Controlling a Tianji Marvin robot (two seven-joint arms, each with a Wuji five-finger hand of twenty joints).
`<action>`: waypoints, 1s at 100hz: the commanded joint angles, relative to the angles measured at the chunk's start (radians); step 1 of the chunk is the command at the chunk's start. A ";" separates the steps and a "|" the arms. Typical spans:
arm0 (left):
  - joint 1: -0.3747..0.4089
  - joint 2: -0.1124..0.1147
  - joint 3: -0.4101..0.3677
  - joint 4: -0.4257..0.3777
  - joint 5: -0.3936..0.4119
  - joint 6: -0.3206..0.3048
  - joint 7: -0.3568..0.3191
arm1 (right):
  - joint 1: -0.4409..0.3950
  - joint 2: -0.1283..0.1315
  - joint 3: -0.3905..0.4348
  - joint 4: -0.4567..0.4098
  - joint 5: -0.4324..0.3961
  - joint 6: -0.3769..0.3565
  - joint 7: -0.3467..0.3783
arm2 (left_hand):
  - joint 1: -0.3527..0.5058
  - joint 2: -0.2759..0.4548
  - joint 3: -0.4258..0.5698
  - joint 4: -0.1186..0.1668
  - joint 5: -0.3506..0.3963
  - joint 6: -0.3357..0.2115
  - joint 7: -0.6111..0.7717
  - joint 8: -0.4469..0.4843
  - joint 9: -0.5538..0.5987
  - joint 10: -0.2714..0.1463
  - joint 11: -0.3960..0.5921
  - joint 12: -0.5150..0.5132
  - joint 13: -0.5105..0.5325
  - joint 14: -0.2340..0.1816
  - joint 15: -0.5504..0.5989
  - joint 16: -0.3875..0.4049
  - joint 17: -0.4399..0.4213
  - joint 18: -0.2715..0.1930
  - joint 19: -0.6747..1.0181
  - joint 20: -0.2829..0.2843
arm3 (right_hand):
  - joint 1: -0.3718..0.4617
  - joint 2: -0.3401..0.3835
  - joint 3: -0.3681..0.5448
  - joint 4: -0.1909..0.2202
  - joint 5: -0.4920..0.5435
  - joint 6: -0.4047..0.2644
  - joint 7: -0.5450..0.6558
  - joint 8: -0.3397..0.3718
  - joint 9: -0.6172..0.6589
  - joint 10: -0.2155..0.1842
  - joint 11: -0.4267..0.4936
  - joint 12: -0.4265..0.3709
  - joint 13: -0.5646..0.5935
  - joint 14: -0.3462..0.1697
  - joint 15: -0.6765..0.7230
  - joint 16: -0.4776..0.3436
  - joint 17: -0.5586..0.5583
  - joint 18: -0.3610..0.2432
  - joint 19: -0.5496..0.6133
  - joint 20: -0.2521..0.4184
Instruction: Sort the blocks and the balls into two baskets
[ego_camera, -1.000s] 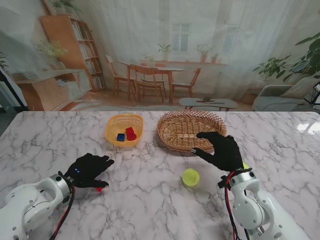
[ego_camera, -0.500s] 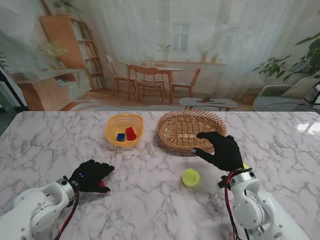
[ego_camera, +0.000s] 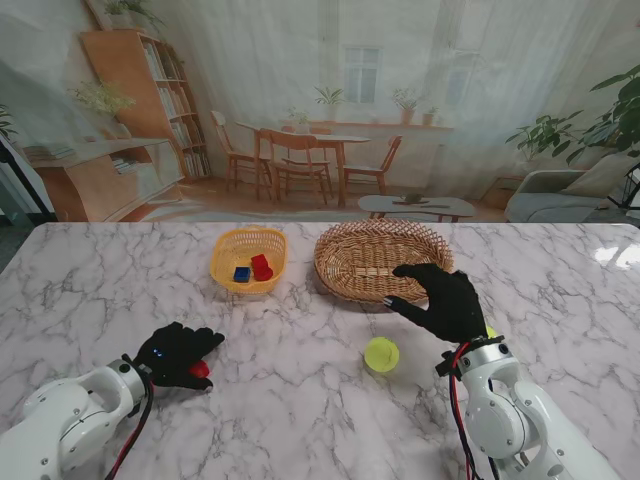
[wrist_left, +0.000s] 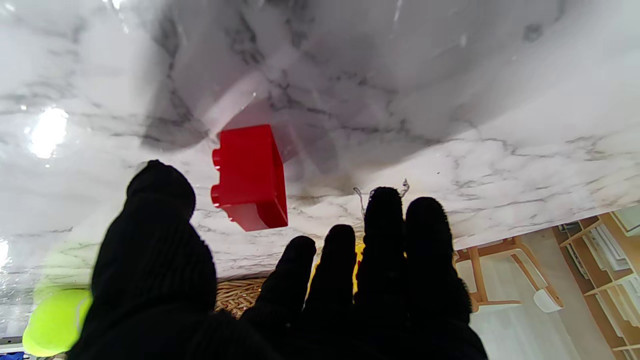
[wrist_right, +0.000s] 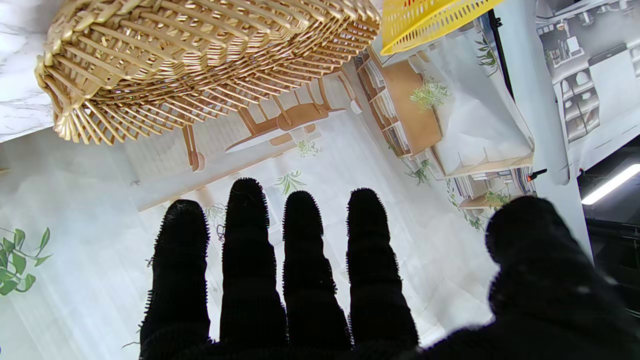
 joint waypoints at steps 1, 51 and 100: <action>0.004 0.004 -0.005 0.008 -0.003 -0.013 -0.024 | -0.001 -0.001 -0.001 0.004 -0.003 0.005 0.000 | 0.007 -0.027 0.013 -0.022 -0.051 -0.017 -0.021 -0.022 -0.048 0.019 -0.025 -0.035 0.009 0.015 -0.026 -0.010 -0.005 -0.010 0.006 0.023 | 0.018 0.034 -0.015 0.024 0.012 -0.015 -0.019 0.019 0.008 0.007 -0.023 0.006 -0.003 0.008 0.002 0.006 -0.019 0.023 -0.016 0.012; -0.002 0.006 -0.037 -0.010 -0.083 -0.078 -0.171 | 0.004 -0.001 -0.006 0.009 -0.002 0.009 0.003 | 0.060 -0.056 0.447 0.265 -0.180 -0.070 -0.018 0.018 -0.150 0.012 -0.058 -0.061 -0.027 0.008 -0.062 -0.037 -0.023 -0.009 -0.043 0.033 | 0.015 0.032 -0.013 0.024 0.009 -0.014 -0.019 0.019 0.006 0.006 -0.023 0.006 -0.003 0.007 0.002 0.006 -0.020 0.023 -0.017 0.012; 0.002 0.006 -0.041 -0.005 -0.022 -0.056 -0.095 | 0.006 0.000 -0.007 0.012 -0.003 0.009 0.003 | 0.112 -0.037 0.146 0.027 -0.101 -0.076 0.074 0.101 -0.035 -0.014 0.065 0.061 -0.007 0.003 -0.040 -0.015 -0.012 -0.015 -0.018 0.051 | 0.013 0.031 -0.011 0.023 0.008 -0.016 -0.019 0.019 0.005 0.005 -0.024 0.006 -0.003 0.007 0.002 0.006 -0.021 0.023 -0.018 0.011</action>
